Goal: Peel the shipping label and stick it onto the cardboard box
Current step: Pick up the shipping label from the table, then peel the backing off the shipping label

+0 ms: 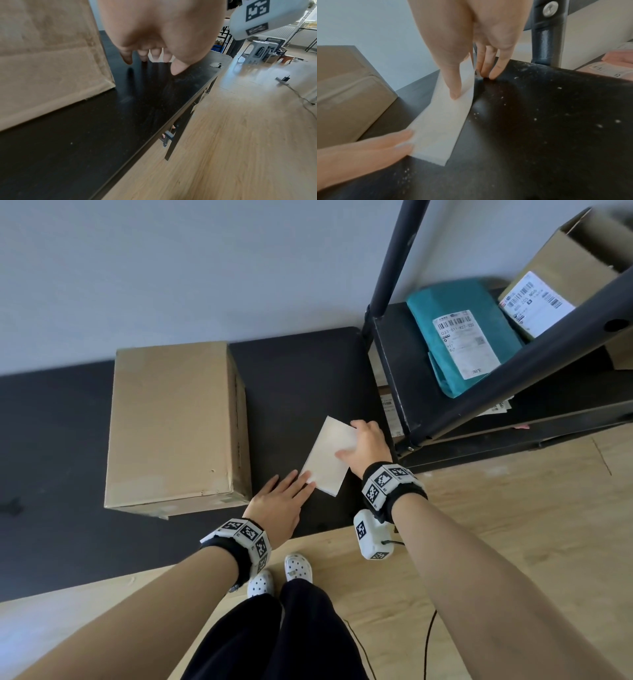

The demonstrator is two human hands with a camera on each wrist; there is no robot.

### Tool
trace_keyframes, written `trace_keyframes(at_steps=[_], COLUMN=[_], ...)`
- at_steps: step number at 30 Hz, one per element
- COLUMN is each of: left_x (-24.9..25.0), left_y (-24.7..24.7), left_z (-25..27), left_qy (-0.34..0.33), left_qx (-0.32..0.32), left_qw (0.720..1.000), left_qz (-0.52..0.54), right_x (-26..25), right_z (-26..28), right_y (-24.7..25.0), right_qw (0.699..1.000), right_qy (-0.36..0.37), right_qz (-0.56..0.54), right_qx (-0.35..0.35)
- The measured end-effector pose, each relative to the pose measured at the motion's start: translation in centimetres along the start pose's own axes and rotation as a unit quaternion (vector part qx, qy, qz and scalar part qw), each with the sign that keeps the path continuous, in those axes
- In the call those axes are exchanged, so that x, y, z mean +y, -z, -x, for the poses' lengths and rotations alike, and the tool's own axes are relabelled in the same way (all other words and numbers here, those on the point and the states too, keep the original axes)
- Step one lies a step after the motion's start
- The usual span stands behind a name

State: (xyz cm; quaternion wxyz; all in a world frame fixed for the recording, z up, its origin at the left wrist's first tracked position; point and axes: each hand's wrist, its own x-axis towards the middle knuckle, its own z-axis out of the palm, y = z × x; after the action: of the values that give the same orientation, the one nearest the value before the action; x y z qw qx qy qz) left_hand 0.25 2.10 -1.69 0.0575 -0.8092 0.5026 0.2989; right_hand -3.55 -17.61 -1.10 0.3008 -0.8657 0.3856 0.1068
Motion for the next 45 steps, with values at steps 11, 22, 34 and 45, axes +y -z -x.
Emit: trace_keyframes(at_steps=[11, 22, 34, 45], left_x=[1.2, 2.1, -4.3, -9.1], left_y=[1.9, 10.7, 22.0, 23.2], left_z=[0.9, 2.3, 7.7, 11.9], left_qy=[0.032, 0.070, 0.080, 0.122], left_qx=[0.026, 0.121, 0.264, 0.243], left_qw=[0.998, 0.969, 0.822, 0.737], left_qz=[0.052, 0.202, 0.497, 0.619], right_x=[-0.5, -5.6, -16.5, -22.3], right_z=[1.0, 4.8, 8.6, 9.9], right_y=[2.1, 8.9, 11.2, 8.6], right_qw=[0.995, 0.984, 0.964, 0.948], right_qy=[-0.002, 0.098, 0.172, 0.248], right_qz=[-0.097, -0.106, -0.161, -0.171], right_qx=[0.035, 0.102, 0.127, 0.104])
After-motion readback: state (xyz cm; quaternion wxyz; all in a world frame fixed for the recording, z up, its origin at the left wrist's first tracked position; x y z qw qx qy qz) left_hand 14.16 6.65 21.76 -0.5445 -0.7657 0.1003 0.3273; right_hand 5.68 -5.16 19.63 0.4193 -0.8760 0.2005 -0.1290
